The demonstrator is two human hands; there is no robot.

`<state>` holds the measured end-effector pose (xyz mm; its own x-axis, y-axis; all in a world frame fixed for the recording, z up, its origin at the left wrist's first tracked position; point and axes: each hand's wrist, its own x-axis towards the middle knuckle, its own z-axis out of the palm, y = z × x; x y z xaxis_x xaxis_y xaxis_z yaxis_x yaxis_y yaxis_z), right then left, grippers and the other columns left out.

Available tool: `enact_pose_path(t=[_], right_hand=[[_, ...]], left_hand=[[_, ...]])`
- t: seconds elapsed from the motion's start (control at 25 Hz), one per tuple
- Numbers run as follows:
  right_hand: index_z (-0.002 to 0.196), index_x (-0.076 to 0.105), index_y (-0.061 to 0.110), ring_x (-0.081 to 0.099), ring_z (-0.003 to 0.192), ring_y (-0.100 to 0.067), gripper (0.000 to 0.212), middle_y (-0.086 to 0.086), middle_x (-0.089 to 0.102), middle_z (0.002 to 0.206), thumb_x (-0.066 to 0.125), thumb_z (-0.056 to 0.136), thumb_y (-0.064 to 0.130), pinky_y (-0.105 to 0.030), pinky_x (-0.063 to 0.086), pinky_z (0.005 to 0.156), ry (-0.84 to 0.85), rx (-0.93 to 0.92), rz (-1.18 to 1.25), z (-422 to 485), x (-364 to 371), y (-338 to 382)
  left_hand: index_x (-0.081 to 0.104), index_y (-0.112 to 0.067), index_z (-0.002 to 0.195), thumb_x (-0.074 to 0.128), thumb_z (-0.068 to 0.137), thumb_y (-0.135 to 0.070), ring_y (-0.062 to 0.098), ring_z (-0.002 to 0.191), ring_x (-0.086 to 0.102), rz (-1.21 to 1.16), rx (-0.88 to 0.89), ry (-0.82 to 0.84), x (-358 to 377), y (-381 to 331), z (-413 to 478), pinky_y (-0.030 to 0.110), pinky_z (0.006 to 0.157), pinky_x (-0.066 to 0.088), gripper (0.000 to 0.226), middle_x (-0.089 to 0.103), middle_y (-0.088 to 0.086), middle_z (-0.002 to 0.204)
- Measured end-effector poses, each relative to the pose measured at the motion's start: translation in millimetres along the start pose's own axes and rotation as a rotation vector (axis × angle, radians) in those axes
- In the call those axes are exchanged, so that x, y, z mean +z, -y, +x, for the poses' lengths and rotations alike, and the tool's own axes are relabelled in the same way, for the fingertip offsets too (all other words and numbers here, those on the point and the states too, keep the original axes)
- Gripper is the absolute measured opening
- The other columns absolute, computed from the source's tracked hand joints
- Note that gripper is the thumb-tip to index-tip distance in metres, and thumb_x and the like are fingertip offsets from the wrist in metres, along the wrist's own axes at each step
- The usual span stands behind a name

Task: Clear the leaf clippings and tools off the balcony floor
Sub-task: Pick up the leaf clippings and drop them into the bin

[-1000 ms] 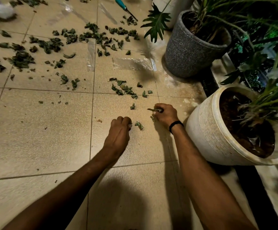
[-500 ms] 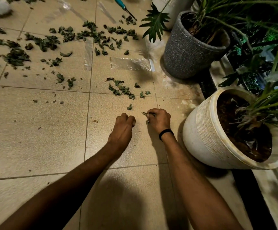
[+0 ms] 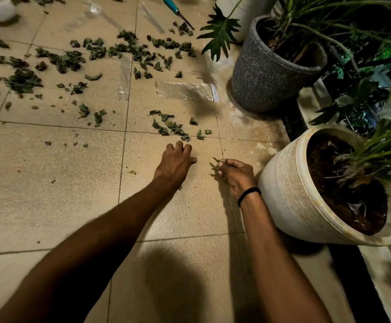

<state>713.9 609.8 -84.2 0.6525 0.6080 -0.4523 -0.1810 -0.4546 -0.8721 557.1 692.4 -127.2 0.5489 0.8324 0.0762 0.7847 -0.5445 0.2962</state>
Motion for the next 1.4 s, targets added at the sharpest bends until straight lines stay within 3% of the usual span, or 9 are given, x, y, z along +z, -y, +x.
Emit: enact_pose_path(t=[0.24,0.4,0.48,0.6,0.76,0.88,1.0,1.2,1.4], right_hand=[[0.073,0.070,0.017,0.057,0.049,-0.007,0.018,-0.003,0.067,0.066,0.072,0.083,0.002,-0.018,0.049,0.045,-0.169,-0.029,-0.036,13,-15,1],[0.086,0.077,0.016,0.070,0.075,-0.016,0.007,0.001,0.074,0.078,0.072,0.083,0.013,-0.032,0.060,0.072,-0.314,-0.114,-0.356,13,-5,1],[0.093,0.076,0.011,0.067,0.080,-0.013,0.010,0.003,0.071,0.081,0.069,0.086,0.010,-0.021,0.056,0.072,-0.292,-0.177,-0.437,11,-1,2],[0.085,0.067,-0.004,0.055,0.073,-0.013,0.007,-0.001,0.060,0.078,0.066,0.086,0.003,-0.002,0.035,0.046,-0.211,-0.287,-0.592,6,13,3],[0.101,0.071,0.001,0.057,0.099,-0.027,0.019,-0.013,0.059,0.109,0.054,0.091,0.001,-0.023,0.044,0.081,-0.184,-0.341,-0.807,-6,40,-2],[0.086,0.074,0.003,0.067,0.075,-0.021,0.023,-0.016,0.070,0.095,0.053,0.088,-0.006,-0.015,0.045,0.058,-0.192,-0.256,-0.630,-25,61,0],[0.087,0.071,0.003,0.057,0.053,-0.010,0.013,-0.012,0.068,0.077,0.063,0.086,-0.007,-0.014,0.045,0.042,0.082,0.164,0.001,-49,92,10],[0.090,0.059,0.000,0.050,0.068,-0.014,0.021,-0.012,0.054,0.082,0.042,0.096,-0.010,-0.013,0.047,0.048,0.512,0.432,0.456,-97,153,37],[0.091,0.058,-0.003,0.049,0.073,-0.017,0.021,-0.016,0.052,0.089,0.040,0.099,-0.007,-0.017,0.051,0.045,0.804,0.580,0.469,-200,259,41]], left_hand=[[0.054,-0.009,0.100,0.046,0.098,-0.003,0.023,0.086,0.050,-0.429,-0.213,-0.233,-3,7,-18,0.032,0.071,0.035,0.011,0.056,0.011,0.097],[0.056,-0.004,0.096,0.048,0.100,-0.009,0.021,0.081,0.048,-0.601,-0.430,-0.355,-26,29,-38,0.030,0.069,0.033,0.010,0.053,0.007,0.089],[0.056,-0.003,0.098,0.050,0.100,-0.011,0.020,0.081,0.047,-0.581,-0.445,-0.345,-32,40,-48,0.029,0.069,0.030,0.009,0.054,0.009,0.090],[0.057,-0.003,0.097,0.052,0.099,-0.010,0.023,0.081,0.051,-0.563,-0.423,-0.354,-42,52,-62,0.029,0.067,0.032,0.008,0.058,0.010,0.089],[0.056,-0.004,0.095,0.052,0.100,-0.010,0.023,0.080,0.052,-0.553,-0.470,-0.358,-52,63,-78,0.028,0.066,0.032,0.008,0.059,0.011,0.090],[0.057,-0.002,0.097,0.049,0.102,-0.012,0.027,0.081,0.054,-0.563,-0.530,-0.356,-61,71,-85,0.029,0.066,0.032,0.014,0.062,0.015,0.091],[0.059,0.003,0.104,0.046,0.103,-0.014,0.035,0.090,0.059,-0.562,-0.593,-0.377,-77,85,-94,0.031,0.070,0.035,0.022,0.066,0.022,0.101],[0.060,0.000,0.104,0.043,0.105,-0.024,0.027,0.086,0.057,-0.677,-0.794,-0.420,-128,121,-132,0.030,0.071,0.038,0.030,0.062,0.010,0.092],[0.058,-0.006,0.081,0.047,0.103,-0.022,0.018,0.051,0.041,-1.075,-1.150,-0.587,-214,184,-212,0.024,0.046,0.027,0.029,0.050,0.008,0.066]])
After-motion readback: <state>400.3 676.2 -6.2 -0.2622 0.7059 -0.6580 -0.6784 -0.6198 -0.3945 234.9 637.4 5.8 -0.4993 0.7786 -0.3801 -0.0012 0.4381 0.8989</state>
